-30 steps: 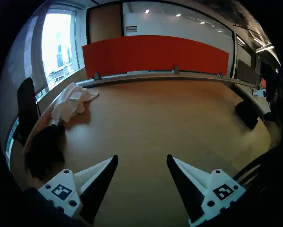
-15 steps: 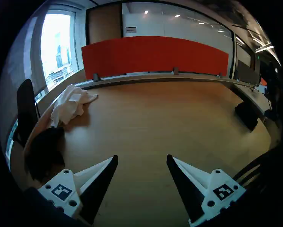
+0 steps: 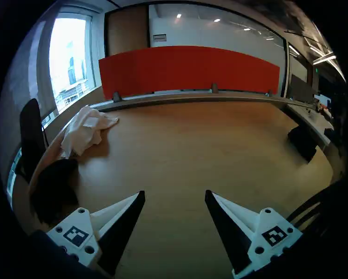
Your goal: Fold towel
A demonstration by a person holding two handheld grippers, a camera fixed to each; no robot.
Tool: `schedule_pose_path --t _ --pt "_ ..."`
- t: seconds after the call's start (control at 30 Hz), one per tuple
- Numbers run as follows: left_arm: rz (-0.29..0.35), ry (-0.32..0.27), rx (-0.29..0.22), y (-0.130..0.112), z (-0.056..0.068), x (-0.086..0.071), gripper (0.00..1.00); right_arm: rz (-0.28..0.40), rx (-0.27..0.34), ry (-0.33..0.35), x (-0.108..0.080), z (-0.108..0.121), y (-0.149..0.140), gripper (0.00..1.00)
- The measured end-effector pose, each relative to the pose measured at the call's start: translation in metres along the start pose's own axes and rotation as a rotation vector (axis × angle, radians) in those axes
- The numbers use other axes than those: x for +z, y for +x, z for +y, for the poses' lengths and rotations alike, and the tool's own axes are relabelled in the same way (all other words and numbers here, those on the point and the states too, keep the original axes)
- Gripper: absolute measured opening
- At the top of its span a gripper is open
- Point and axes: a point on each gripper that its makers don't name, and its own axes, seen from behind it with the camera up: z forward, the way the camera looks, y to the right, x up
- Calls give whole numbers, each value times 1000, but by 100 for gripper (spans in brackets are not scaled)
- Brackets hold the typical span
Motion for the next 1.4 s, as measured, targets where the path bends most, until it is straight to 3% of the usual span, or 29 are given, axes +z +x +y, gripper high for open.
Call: schedule_pose_path --t 0.3,0.57,0.97,1.4 --pt "13 -3 4 4 2 -1 96 22 -1 25 -7 -11 9 100" --pt "65 -2 -11 19 0 -2 96 30 -14 55 -14 -24 17 100" --pt "175 42 -52 60 -21 -5 96 39 -27 84 -33 -43 30 100" --pt "348 76 -68 138 -54 -13 96 57 -44 129 -49 -74 46 100"
